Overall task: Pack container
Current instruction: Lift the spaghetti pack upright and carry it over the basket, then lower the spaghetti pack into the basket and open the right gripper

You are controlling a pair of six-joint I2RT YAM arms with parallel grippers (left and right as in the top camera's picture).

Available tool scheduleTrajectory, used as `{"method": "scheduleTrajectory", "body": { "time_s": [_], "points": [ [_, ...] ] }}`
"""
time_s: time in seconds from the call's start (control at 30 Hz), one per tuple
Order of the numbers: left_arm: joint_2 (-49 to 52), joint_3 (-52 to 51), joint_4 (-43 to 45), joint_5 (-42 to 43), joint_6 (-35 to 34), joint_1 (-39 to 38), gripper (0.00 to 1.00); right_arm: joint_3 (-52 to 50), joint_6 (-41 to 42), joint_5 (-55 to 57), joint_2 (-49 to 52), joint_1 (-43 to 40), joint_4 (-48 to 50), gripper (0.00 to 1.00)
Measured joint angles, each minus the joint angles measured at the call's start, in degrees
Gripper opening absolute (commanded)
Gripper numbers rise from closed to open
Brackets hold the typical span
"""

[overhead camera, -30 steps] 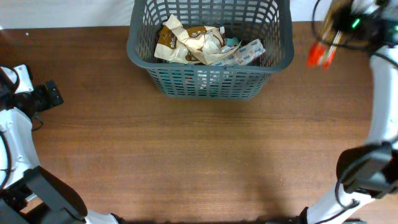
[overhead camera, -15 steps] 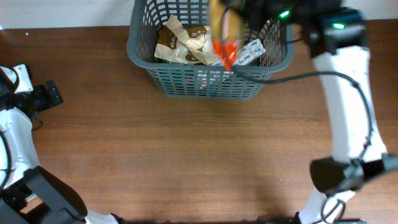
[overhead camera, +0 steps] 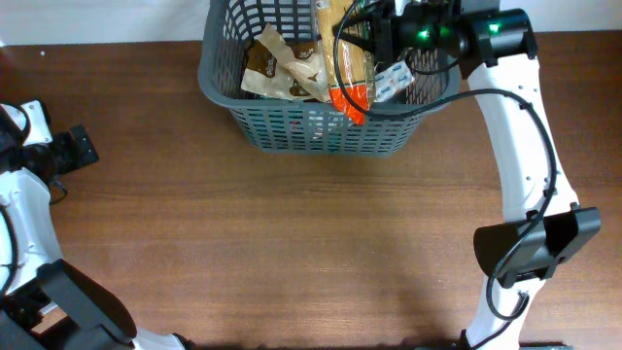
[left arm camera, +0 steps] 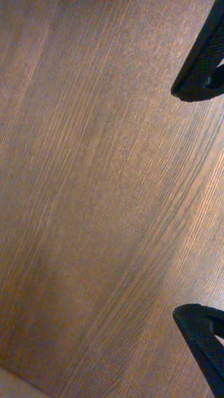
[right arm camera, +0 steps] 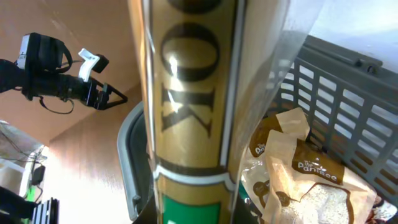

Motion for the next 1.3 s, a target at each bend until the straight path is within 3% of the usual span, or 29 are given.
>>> {"method": "scheduleTrajectory", "body": {
  "time_s": [0.27, 0.4, 0.63, 0.7, 0.9, 1.1, 1.3],
  "points": [
    [0.0, 0.0, 0.0, 1.97, 0.0, 0.0, 0.99, -0.59, 14.08, 11.28, 0.92, 0.02, 17.51, 0.03],
    [0.0, 0.0, 0.02, 2.36, 0.0, 0.0, 0.99, -0.59, 17.14, 17.68, 0.98, 0.48, 19.34, 0.03],
    [0.0, 0.0, 0.02, 2.56, 0.0, 0.0, 0.99, -0.61, 37.77, 42.38, 1.09, 2.54, 15.19, 0.04],
    [0.0, 0.0, 0.02, 2.58, 0.0, 0.0, 0.99, -0.61, 49.18, 52.37, 1.09, 3.39, 8.76, 0.04],
    [0.0, 0.0, 0.02, 2.6, 0.0, -0.02, 0.99, -0.87, 72.26, 68.72, 2.03, 5.75, -4.2, 0.03],
    [0.0, 0.0, 0.02, 2.58, 0.0, 0.0, 0.99, -0.87, 88.3, 72.43, 2.38, 8.85, -5.49, 0.04],
    [0.0, 0.0, 0.0, 3.06, 0.0, 0.0, 0.99, -0.87, 93.74, 72.32, 3.15, 12.26, -0.46, 0.04]
  ]
}}
